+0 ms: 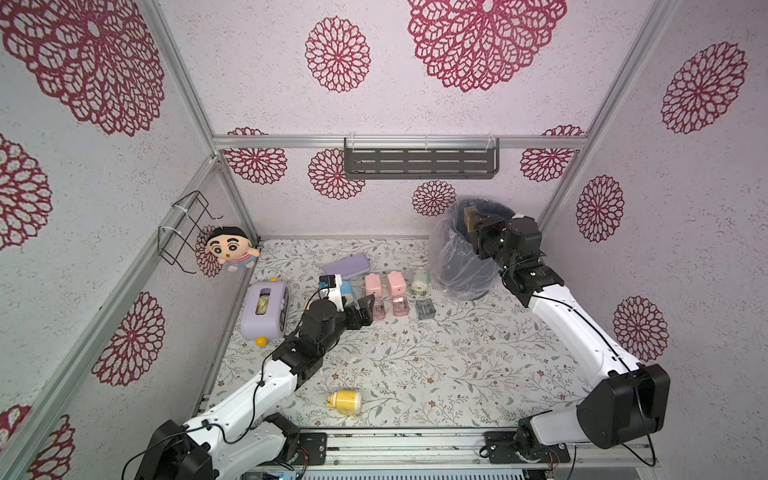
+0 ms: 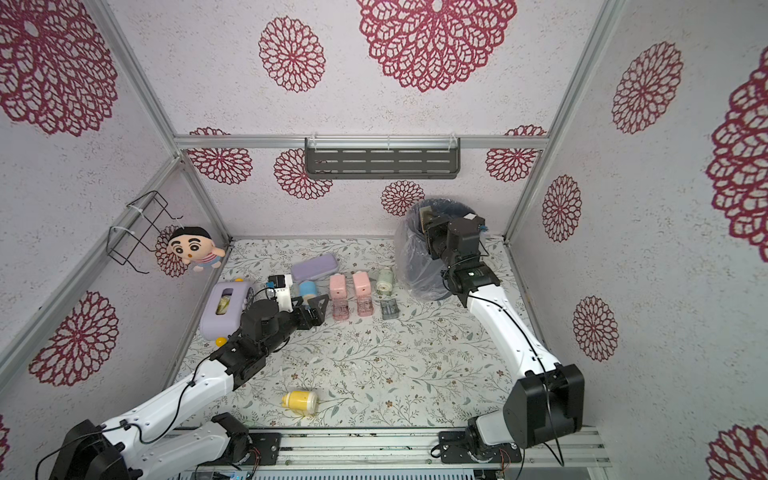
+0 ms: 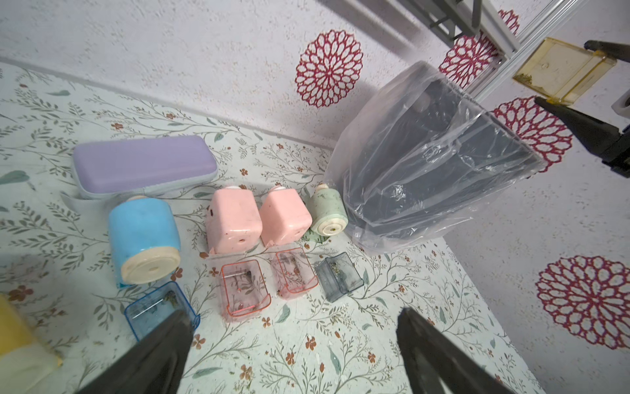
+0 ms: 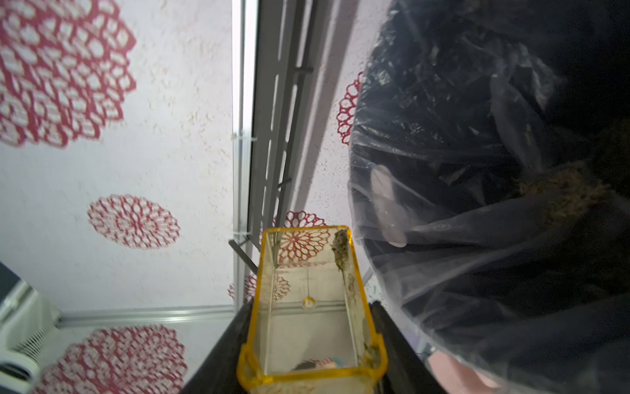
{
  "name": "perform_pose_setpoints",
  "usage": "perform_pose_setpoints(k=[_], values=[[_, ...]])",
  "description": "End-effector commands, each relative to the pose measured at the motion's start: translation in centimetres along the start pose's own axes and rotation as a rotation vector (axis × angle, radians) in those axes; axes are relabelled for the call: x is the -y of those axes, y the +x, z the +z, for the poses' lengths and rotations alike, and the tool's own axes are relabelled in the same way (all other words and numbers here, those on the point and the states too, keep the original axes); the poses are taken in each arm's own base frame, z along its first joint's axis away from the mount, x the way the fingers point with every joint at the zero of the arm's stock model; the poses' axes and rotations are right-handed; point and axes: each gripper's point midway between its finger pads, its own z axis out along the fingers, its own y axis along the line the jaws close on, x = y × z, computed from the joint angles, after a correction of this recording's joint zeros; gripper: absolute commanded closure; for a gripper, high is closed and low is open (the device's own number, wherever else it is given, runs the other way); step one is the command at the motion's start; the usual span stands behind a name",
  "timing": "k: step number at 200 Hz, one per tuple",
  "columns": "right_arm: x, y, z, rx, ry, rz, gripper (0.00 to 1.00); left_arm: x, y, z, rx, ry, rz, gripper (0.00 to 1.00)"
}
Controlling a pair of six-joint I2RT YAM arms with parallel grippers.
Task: Take out the pencil sharpener tray and clean the shavings
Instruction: Pour the shavings into the trash bin, then place the container at the center of the board.
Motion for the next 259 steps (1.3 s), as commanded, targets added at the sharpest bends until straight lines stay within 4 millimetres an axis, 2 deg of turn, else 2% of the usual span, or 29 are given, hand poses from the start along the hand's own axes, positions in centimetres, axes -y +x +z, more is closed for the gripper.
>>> perform_pose_setpoints(k=[1,16,30,47,74,114,142,172,194,224,259], values=[[-4.2,2.1,-2.9,-0.035,-0.117,-0.381,0.65,-0.7,0.3,-0.2,0.012,-0.033,0.034,0.03],[-4.1,4.7,-3.8,-0.068,-0.132,-0.554,0.65,-0.8,0.4,-0.1,0.007,-0.043,0.039,0.03],[-3.0,7.3,-4.4,-0.113,-0.142,-0.683,0.65,-1.2,0.6,0.3,-0.007,-0.070,0.039,0.03],[-0.4,10.4,-5.0,-0.166,-0.141,-0.794,0.65,-2.0,0.9,0.9,-0.034,-0.124,0.037,0.03],[5.0,14.9,-5.6,-0.245,-0.129,-0.883,0.67,-3.7,1.3,1.6,-0.068,-0.210,0.020,0.03],[9.8,22.2,-6.1,-0.365,-0.154,-1.006,0.67,-7.9,0.9,1.2,-0.069,-0.312,-0.097,0.03],[11.4,27.7,-6.2,-0.448,-0.200,-1.089,0.67,-10.9,0.0,-0.2,-0.035,-0.358,-0.187,0.03],[12.6,34.0,-6.0,-0.530,-0.232,-1.193,0.67,-12.7,-1.1,-2.1,0.024,-0.412,-0.225,0.03],[13.6,37.8,-5.4,-0.573,-0.235,-1.239,0.67,-13.7,-1.1,-3.1,0.059,-0.439,-0.259,0.03],[14.9,41.6,-4.5,-0.606,-0.230,-1.271,0.67,-14.8,-0.7,-3.6,0.083,-0.449,-0.316,0.03],[16.8,44.2,-3.2,-0.634,-0.193,-1.311,0.67,-15.6,-0.6,-4.2,0.105,-0.456,-0.354,0.03]])
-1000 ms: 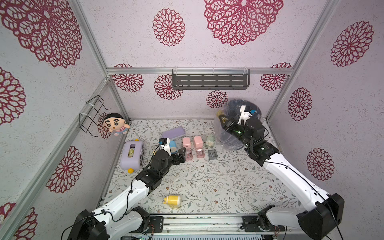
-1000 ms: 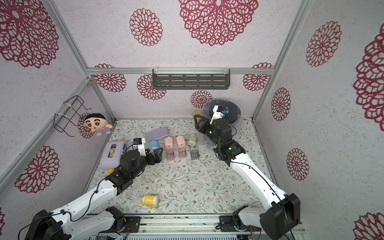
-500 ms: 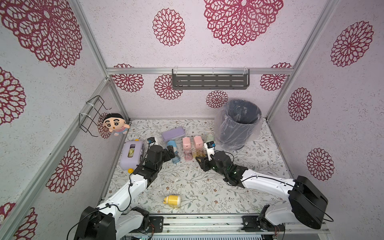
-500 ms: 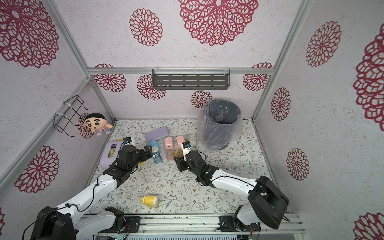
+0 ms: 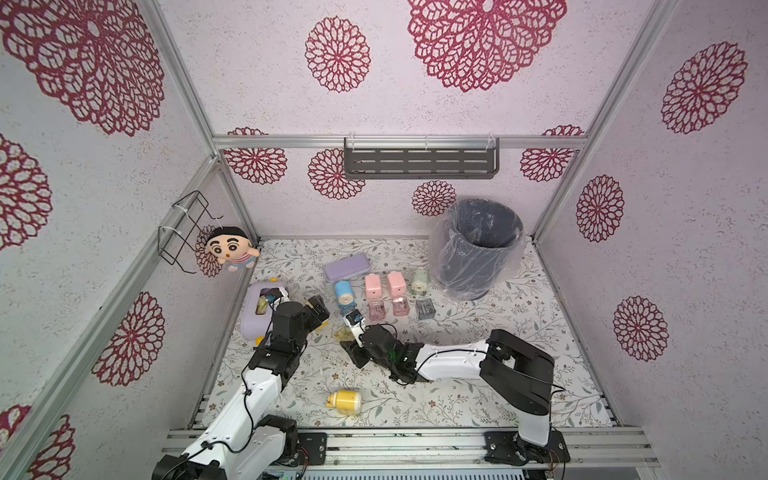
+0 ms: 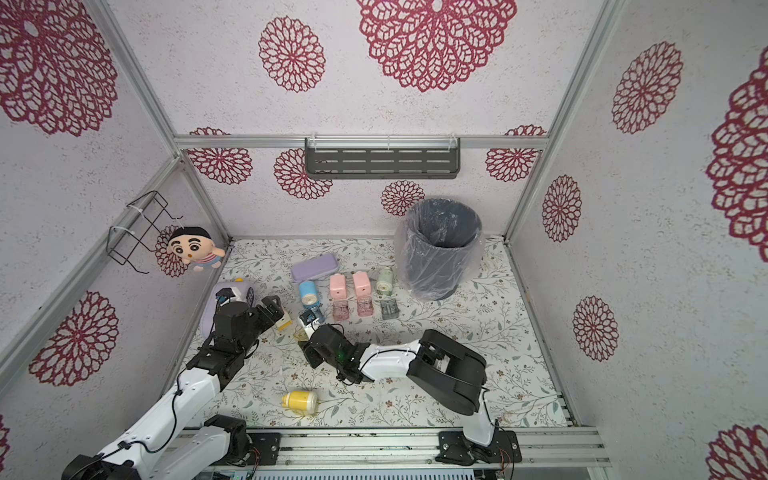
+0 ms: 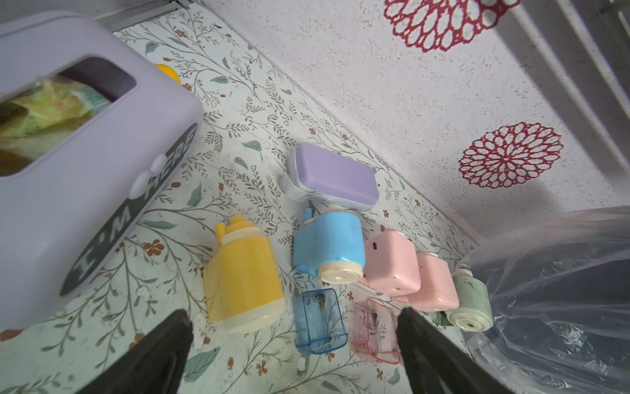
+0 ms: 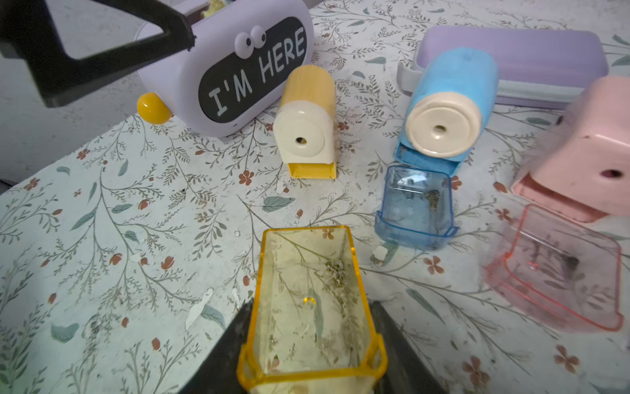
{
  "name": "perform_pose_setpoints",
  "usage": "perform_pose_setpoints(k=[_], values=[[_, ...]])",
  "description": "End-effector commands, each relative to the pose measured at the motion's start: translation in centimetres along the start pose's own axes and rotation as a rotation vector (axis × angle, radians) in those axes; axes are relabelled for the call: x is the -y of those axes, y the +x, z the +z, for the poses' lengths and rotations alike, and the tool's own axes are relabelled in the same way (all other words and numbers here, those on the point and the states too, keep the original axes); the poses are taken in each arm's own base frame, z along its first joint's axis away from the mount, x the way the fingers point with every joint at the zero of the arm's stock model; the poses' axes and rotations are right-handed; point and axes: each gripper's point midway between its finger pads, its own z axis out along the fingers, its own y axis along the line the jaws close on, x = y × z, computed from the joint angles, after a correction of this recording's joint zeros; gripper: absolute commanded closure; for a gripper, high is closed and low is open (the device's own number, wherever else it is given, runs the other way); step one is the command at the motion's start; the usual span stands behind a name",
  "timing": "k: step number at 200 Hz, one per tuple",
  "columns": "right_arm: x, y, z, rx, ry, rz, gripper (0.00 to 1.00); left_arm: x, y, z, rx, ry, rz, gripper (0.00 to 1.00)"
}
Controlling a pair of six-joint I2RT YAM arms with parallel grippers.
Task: Take out the pencil sharpener tray and clean the shavings
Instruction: Place the container at the center of the board.
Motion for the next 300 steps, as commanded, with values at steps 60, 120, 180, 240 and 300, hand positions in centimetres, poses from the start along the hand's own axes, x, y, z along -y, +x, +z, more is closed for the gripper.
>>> perform_pose_setpoints(k=[60,120,180,240,300], values=[[-0.3,0.5,5.1,-0.019,0.068,-0.042,0.65,-0.3,-1.2,-0.9,0.047,0.022,-0.054,0.02],[-0.2,2.1,7.7,-0.062,0.097,-0.073,0.62,-0.3,-1.2,-1.1,0.052,0.032,-0.060,0.03],[-0.1,2.6,8.9,-0.091,0.107,-0.106,0.48,-0.2,-1.1,-1.1,0.052,0.042,-0.061,0.03],[-0.7,1.4,9.0,-0.088,0.087,-0.122,0.36,-0.2,-1.1,-1.1,0.053,0.047,-0.062,0.03],[-1.9,-2.6,5.6,-0.037,0.031,-0.118,0.25,-0.2,-1.2,-1.1,0.056,0.046,-0.059,0.03]])
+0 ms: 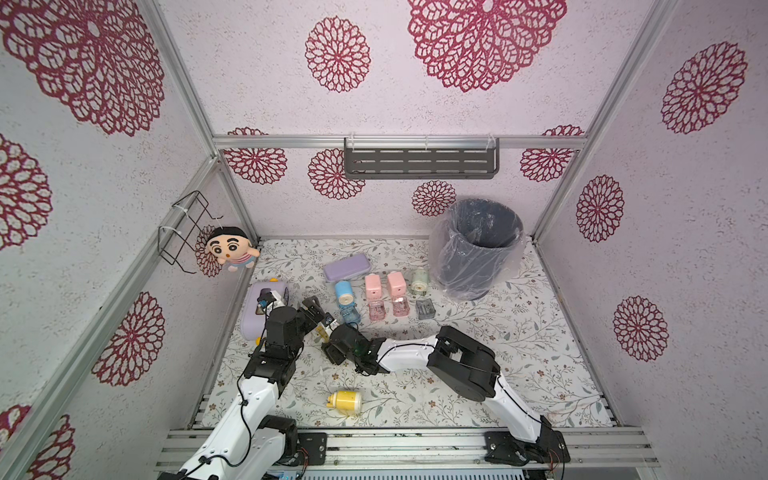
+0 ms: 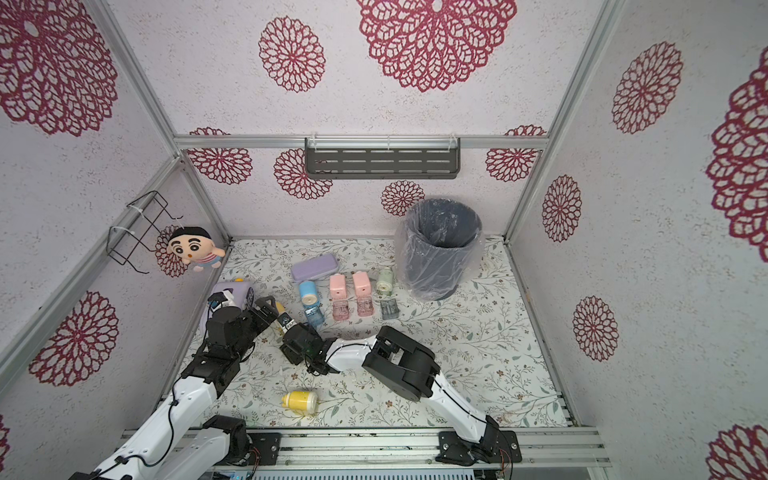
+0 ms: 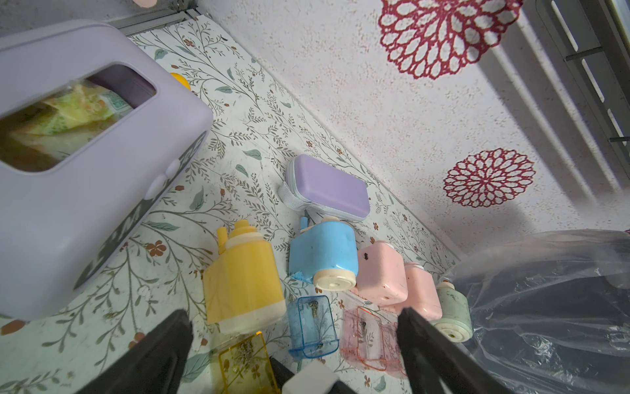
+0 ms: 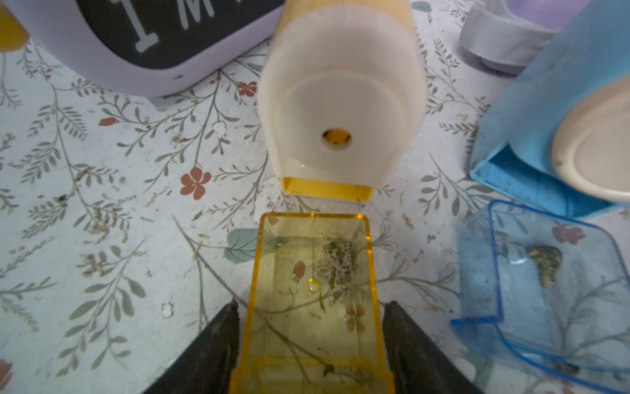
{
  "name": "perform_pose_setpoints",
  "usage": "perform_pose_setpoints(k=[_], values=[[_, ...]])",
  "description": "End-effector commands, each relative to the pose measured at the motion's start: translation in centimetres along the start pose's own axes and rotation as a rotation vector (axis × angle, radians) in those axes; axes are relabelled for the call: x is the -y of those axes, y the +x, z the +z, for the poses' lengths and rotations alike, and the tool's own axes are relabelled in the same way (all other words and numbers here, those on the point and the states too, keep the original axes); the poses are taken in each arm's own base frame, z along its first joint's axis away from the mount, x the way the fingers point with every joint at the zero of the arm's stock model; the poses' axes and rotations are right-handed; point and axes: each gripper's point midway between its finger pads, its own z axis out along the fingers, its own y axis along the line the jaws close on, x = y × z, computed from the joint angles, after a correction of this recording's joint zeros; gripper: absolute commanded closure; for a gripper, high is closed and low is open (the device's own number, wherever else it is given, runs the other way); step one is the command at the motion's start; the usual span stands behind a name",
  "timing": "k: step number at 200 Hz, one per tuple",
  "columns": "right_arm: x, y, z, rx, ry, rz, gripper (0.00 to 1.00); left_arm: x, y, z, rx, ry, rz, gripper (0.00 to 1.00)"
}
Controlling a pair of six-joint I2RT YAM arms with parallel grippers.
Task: Take out the pencil sharpener tray and clean the shavings
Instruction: Place the container at the center of the board.
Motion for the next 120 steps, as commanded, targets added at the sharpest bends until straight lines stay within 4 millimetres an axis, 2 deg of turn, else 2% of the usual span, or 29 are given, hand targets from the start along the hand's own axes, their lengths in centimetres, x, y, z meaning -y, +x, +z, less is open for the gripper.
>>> perform_pose_setpoints(k=[1,21,32,37,52,85,120], values=[[-0.3,-4.8,-3.8,0.077,-0.040,0.000,0.25,0.1,-0.4,-0.2,0.018,0.014,-0.006,0.03],[-0.3,-6.7,-6.8,0.121,-0.067,0.012,0.16,0.1,-0.6,-0.4,0.023,0.014,-0.003,0.03],[0.0,-7.6,-8.6,0.147,-0.075,0.023,0.09,0.1,-0.7,-0.5,0.029,0.015,-0.001,0.03],[0.1,-7.8,-9.4,0.157,-0.080,0.028,0.02,0.2,-0.7,-0.6,0.030,0.017,0.000,0.03],[0.8,-8.2,-11.8,0.184,-0.087,0.046,0.01,0.2,-0.8,-0.8,0.034,0.020,0.002,0.03],[3.0,-6.9,-15.8,0.180,-0.063,0.081,0.01,0.5,-1.0,-0.8,0.031,0.026,0.001,0.03],[7.6,-4.6,-17.9,0.111,0.004,0.188,0.01,0.1,-0.6,-0.5,0.018,0.006,-0.004,0.02]])
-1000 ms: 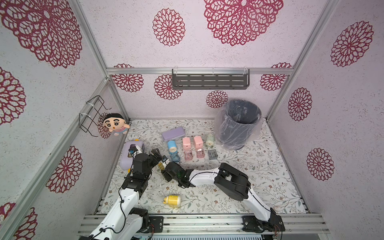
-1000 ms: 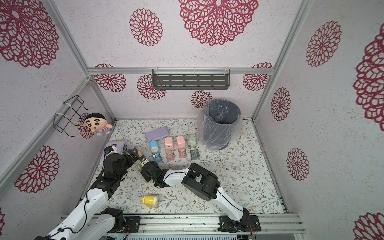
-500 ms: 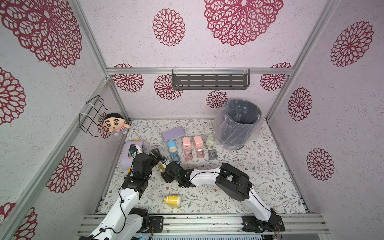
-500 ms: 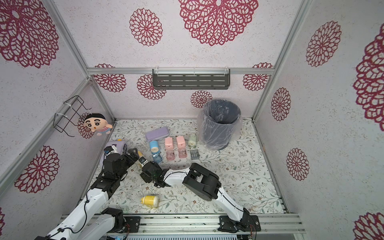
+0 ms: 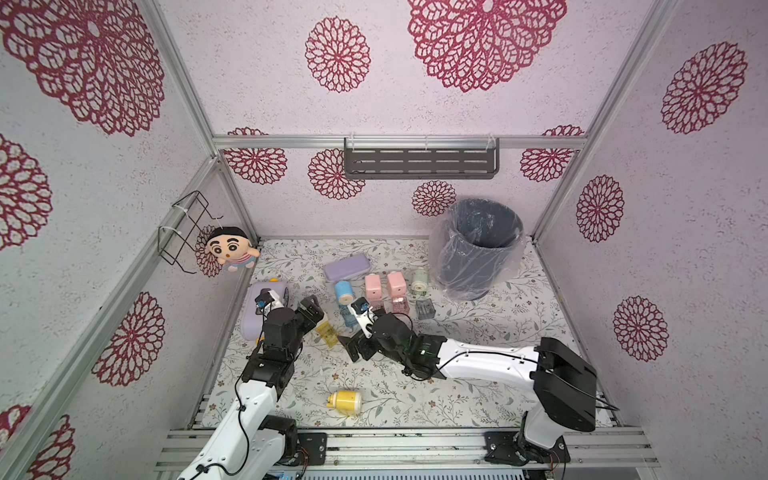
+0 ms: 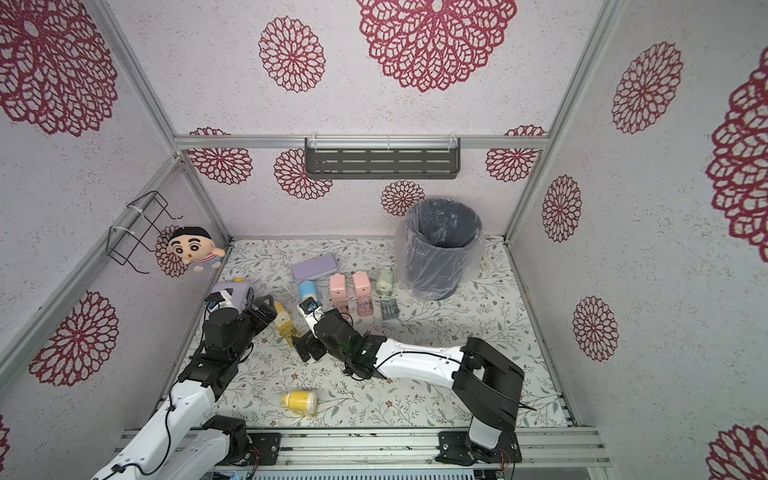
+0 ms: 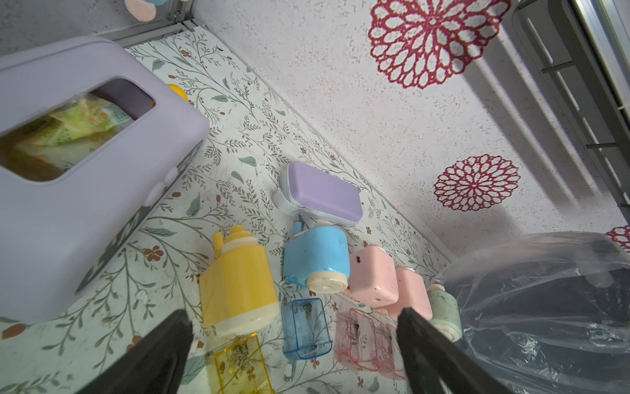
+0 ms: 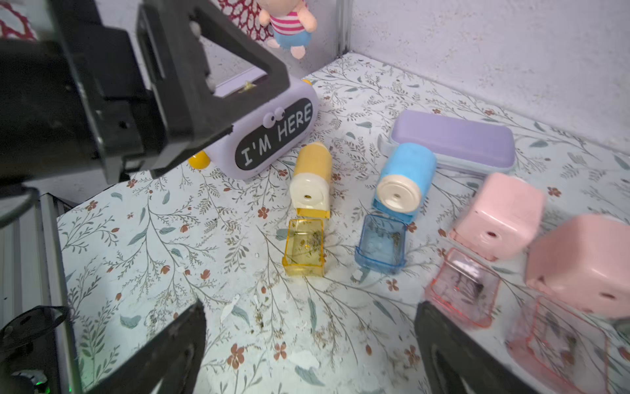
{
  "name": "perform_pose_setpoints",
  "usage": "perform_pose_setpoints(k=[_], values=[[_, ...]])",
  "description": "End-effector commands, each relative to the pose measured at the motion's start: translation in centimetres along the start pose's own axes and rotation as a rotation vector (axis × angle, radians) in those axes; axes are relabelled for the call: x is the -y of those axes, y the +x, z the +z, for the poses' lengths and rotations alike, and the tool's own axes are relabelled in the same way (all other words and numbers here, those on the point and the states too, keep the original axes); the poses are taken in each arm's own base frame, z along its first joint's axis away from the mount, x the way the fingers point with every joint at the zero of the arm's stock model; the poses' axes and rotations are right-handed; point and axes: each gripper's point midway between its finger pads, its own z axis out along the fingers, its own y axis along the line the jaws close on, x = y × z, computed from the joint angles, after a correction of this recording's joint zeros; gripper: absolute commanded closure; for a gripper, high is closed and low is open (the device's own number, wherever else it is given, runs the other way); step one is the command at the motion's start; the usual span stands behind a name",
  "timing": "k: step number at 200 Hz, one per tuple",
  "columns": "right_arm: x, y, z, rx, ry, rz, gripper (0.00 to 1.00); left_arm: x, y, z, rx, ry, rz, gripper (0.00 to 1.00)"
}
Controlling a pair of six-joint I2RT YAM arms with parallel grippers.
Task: Take out the pencil sharpener tray and clean the shavings
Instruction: Place the container at the center of the board.
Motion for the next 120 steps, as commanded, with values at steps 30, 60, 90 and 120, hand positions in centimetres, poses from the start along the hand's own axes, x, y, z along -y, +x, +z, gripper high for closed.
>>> perform_pose_setpoints(k=[30,60,90,120], values=[[8.2,2.6,-4.1,-0.029,0.112,0.204,0.01,0.2,0.1,0.5,-0.004,0.015,-0.005,0.03],[13.2,3.5,-6.6,-0.009,0.222,0.259,0.01,-0.5,0.6,0.8,-0.035,-0.034,-0.043,0.03],[17.3,4.8,-9.0,-0.004,0.325,0.272,0.01,-0.1,1.5,0.2,-0.130,-0.069,-0.106,0.03],[19.3,5.4,-10.1,0.037,0.321,0.352,0.01,-1.5,2.3,-2.1,-0.197,-0.261,-0.210,0.03]])
